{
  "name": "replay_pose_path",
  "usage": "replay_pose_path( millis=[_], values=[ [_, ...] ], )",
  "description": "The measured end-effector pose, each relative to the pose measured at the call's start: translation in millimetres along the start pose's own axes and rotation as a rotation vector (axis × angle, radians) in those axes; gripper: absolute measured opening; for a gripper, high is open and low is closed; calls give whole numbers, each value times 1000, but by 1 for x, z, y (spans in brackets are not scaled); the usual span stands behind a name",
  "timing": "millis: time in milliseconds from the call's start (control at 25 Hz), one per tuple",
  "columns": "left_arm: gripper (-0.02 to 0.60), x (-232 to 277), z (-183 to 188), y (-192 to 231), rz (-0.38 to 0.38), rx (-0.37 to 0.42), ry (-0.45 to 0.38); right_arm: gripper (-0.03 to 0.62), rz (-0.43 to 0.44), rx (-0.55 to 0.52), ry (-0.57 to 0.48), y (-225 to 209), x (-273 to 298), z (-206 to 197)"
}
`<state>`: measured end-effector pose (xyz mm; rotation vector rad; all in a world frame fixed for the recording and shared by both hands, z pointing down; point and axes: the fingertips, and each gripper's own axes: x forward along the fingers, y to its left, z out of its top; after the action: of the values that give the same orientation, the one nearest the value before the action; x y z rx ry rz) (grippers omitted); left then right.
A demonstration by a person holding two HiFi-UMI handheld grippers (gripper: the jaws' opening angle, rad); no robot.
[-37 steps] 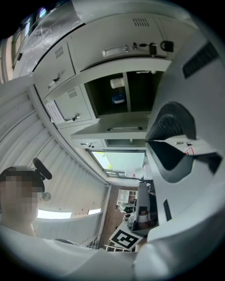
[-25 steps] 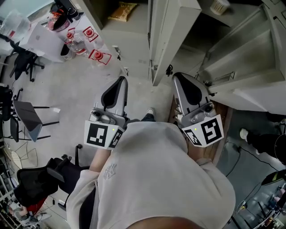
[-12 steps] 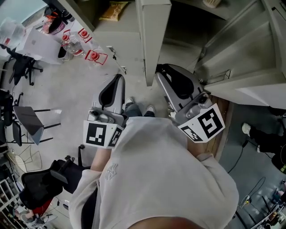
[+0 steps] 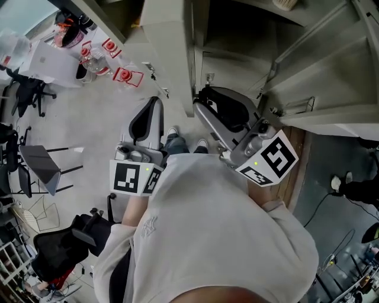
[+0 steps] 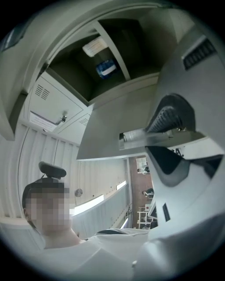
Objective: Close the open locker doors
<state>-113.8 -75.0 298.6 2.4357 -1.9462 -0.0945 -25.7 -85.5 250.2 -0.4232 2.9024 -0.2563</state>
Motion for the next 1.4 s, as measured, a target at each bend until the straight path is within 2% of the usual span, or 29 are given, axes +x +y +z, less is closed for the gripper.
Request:
replay_pose_path(
  millis=[320, 640, 920, 1240, 1400],
  values=[
    [2, -17, 5, 61, 62, 5, -5, 69, 93, 8, 33, 24, 62, -15],
    [2, -29, 18, 133, 84, 33, -15, 69, 101, -3, 53, 38, 132, -34],
    [2, -25, 23, 177, 60, 44, -23, 69, 53, -52, 70, 34, 176, -43],
    [2, -19, 27, 211, 45, 47, -38, 69, -88, -103, 63, 22, 211, -47],
    [2, -16, 30, 223, 40, 42, -49, 69, -127, -113, 43, 15, 224, -48]
  ],
)
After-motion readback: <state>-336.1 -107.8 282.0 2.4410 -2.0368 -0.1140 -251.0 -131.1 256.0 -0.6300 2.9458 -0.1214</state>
